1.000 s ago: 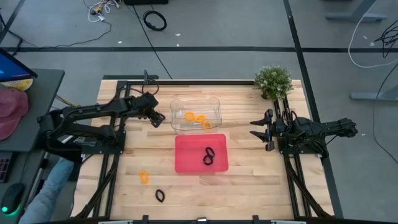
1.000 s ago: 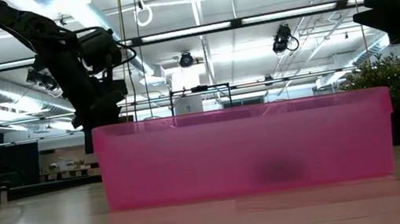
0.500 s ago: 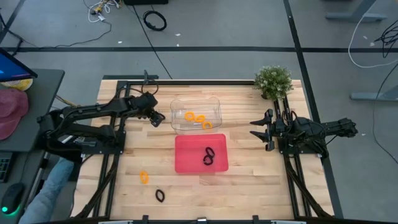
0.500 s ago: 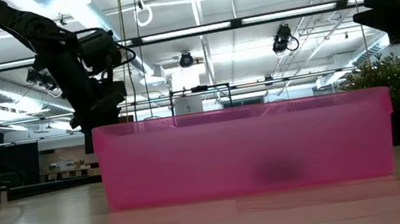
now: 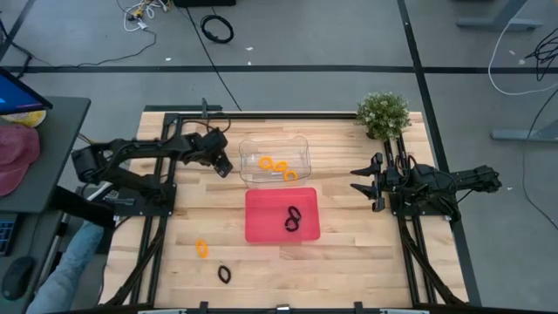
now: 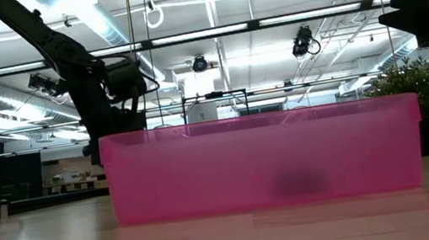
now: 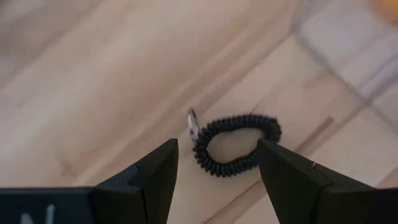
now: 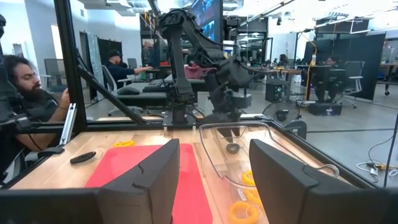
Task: Sort spring keychains
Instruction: Put the black spring keychain into the transparent bin
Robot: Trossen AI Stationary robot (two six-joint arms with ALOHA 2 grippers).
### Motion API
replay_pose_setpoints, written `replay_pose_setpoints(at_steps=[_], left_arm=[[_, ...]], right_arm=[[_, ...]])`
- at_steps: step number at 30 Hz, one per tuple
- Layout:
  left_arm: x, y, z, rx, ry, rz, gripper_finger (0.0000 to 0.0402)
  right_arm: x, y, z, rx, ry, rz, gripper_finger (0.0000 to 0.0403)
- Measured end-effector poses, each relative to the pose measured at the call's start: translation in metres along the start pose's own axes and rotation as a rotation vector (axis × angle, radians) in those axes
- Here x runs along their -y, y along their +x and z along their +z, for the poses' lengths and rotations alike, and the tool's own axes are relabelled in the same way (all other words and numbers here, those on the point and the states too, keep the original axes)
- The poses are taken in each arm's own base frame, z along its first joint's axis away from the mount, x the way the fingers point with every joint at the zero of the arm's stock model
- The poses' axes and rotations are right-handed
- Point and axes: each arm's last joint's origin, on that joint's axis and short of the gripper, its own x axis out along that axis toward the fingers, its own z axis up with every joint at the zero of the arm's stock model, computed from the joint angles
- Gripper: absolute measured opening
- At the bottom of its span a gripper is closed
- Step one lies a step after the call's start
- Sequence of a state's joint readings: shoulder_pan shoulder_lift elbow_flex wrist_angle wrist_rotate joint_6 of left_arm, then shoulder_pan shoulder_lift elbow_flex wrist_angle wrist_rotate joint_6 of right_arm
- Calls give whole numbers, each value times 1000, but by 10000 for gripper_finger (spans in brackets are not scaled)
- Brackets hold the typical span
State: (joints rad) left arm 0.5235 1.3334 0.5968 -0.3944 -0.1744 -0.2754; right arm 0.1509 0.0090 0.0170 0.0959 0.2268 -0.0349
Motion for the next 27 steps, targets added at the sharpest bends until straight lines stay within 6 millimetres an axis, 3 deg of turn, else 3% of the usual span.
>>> replay_pose_setpoints(at_steps=[12, 18, 22, 27], left_arm=[[1, 32, 0, -62, 16, 22, 222], [2, 36, 0, -70, 29, 22, 210], [3, 36, 0, -70, 77, 9, 167], [2, 35, 2, -86, 113, -55, 42]], right_arm=[[0, 0, 0, 0, 0, 0, 198], [0, 0, 0, 0, 0, 0, 198], [0, 0, 0, 0, 0, 0, 198], [0, 0, 0, 0, 0, 0, 198]])
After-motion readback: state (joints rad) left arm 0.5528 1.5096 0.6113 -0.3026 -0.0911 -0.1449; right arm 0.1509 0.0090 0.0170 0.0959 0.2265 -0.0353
